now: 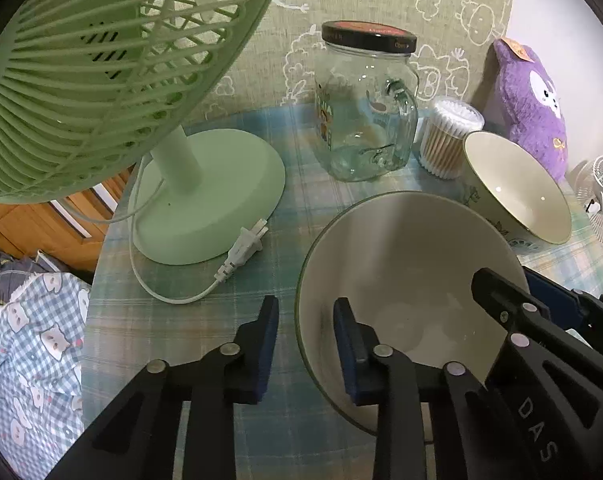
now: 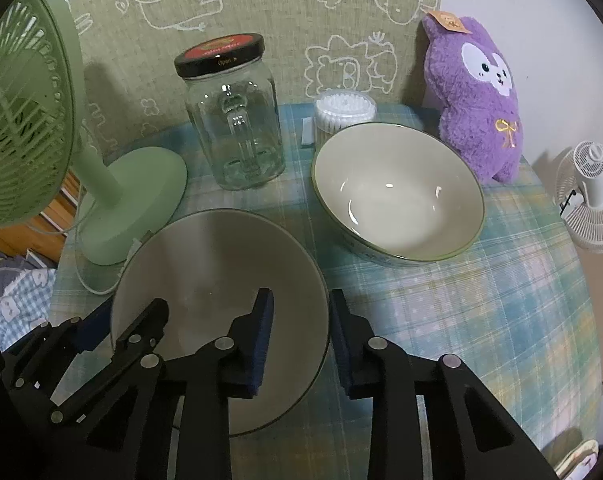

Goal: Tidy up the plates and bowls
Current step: 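Close the left gripper on that grey plate's rim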

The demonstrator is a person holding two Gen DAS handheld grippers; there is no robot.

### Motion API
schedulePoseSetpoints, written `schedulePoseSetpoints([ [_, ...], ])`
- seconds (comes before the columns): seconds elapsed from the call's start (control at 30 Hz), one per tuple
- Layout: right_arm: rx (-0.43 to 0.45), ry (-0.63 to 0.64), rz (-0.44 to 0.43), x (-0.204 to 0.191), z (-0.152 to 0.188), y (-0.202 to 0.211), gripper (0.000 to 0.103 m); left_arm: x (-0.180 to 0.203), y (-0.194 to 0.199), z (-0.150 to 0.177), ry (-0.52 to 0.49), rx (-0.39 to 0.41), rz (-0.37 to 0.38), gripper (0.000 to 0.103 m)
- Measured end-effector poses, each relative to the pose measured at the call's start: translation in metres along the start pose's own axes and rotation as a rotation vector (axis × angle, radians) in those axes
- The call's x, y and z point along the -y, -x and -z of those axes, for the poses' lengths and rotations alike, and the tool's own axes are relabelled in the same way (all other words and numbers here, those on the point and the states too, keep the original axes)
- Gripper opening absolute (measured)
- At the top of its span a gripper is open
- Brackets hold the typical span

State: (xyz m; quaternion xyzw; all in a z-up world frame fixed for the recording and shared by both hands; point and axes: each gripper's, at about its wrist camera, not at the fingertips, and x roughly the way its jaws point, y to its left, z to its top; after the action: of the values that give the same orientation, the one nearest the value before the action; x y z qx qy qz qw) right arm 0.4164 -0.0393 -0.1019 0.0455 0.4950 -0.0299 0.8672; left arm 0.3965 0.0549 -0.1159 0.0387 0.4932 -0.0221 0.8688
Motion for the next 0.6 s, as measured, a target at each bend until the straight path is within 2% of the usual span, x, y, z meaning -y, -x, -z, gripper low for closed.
schedulePoseSetpoints([
  [0.17, -0.001, -0.003, 0.011, 0.002, -0.001, -0.003, 0.023, 0.004, -0.003, 0.000, -0.006, -0.002, 0.016, 0.018],
  [0.6, -0.014, -0.013, 0.026, 0.003, -0.004, -0.011, 0.023, 0.007, -0.008, -0.002, -0.009, -0.008, 0.026, 0.018],
])
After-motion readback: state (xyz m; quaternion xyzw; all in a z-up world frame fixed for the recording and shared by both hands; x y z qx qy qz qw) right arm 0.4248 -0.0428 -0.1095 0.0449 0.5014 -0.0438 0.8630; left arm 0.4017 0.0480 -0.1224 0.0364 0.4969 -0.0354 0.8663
